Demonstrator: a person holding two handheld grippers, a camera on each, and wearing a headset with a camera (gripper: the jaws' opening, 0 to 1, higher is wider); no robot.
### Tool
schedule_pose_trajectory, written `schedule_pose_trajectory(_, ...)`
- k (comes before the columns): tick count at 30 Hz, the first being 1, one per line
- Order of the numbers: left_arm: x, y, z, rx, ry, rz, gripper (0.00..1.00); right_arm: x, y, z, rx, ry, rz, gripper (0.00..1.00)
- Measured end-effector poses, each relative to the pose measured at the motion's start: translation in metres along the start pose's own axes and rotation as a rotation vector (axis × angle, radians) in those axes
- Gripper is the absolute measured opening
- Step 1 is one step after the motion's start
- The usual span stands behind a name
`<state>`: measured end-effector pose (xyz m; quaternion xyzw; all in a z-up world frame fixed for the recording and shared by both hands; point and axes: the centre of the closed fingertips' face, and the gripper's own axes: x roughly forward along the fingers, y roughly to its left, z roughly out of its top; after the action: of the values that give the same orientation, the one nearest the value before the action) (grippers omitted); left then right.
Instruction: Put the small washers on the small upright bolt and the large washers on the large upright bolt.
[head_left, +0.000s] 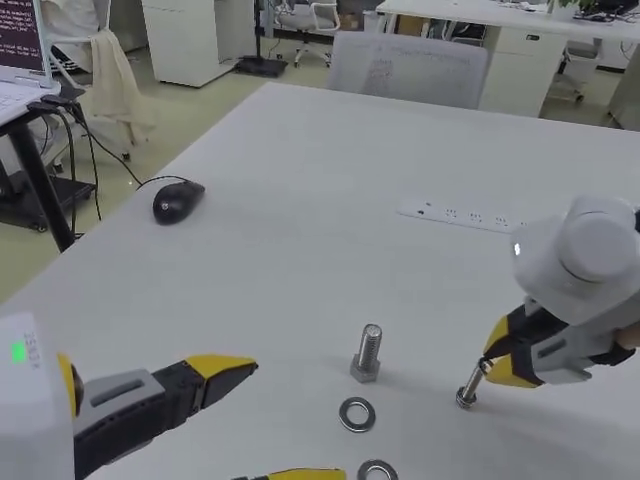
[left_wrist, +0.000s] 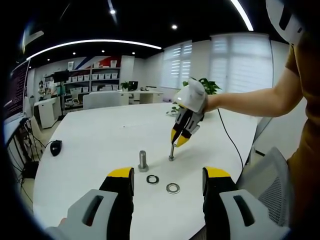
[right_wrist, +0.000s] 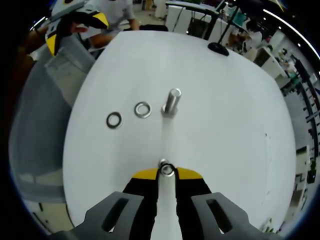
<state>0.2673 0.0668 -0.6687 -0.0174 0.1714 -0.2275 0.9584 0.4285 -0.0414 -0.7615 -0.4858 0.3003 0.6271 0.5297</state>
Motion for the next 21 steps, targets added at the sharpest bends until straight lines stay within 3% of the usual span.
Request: schedule_pose_trajectory(21, 0.000, 0.000, 0.000, -0.007, -0.005, 0.001, 0.54, 0.020, 0.000, -0.006, -0.047, 0.047, 0.042, 0.13)
